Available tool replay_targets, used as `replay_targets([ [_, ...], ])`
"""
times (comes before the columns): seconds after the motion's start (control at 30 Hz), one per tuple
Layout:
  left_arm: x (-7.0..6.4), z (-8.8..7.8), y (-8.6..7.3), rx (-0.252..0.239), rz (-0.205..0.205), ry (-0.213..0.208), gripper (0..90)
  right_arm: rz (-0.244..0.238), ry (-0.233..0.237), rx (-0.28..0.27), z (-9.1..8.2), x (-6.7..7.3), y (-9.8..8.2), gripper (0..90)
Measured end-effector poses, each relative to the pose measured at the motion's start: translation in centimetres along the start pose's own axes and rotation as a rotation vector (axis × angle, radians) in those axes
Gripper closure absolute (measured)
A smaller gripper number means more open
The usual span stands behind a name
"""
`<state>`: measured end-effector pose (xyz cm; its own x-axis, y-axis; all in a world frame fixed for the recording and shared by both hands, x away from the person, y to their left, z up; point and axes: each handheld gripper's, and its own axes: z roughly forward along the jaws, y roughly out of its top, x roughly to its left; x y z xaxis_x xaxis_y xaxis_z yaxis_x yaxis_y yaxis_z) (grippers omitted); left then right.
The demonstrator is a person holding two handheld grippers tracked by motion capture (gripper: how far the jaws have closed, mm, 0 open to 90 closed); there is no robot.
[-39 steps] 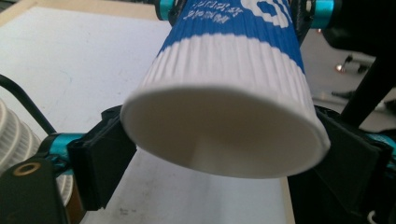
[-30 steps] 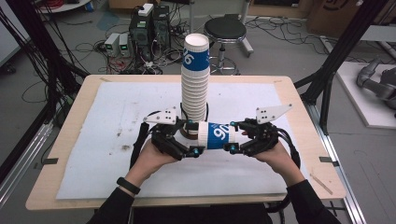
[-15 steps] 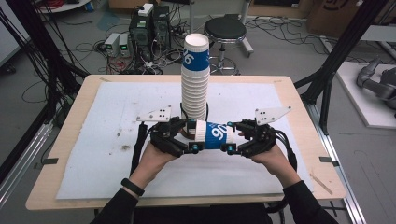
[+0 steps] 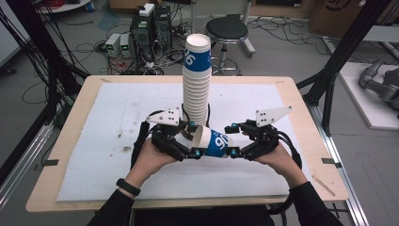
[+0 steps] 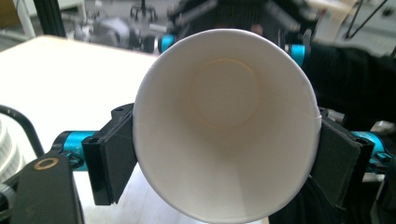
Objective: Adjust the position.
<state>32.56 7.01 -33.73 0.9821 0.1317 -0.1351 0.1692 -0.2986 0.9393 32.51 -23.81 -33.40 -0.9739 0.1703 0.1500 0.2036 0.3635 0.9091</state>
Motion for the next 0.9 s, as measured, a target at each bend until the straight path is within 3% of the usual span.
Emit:
replay_targets([
  [0.4,-0.5,0.5,0.9,0.159,0.043,0.024,19.3,-0.071,-0.029,0.144,0.4,0.6,0.4,21.4],
  [0.9,-0.9,0.8,1.4,0.213,0.07,0.028,19.4,-0.102,-0.022,0.249,3.2,1.3,0.1,21.2],
])
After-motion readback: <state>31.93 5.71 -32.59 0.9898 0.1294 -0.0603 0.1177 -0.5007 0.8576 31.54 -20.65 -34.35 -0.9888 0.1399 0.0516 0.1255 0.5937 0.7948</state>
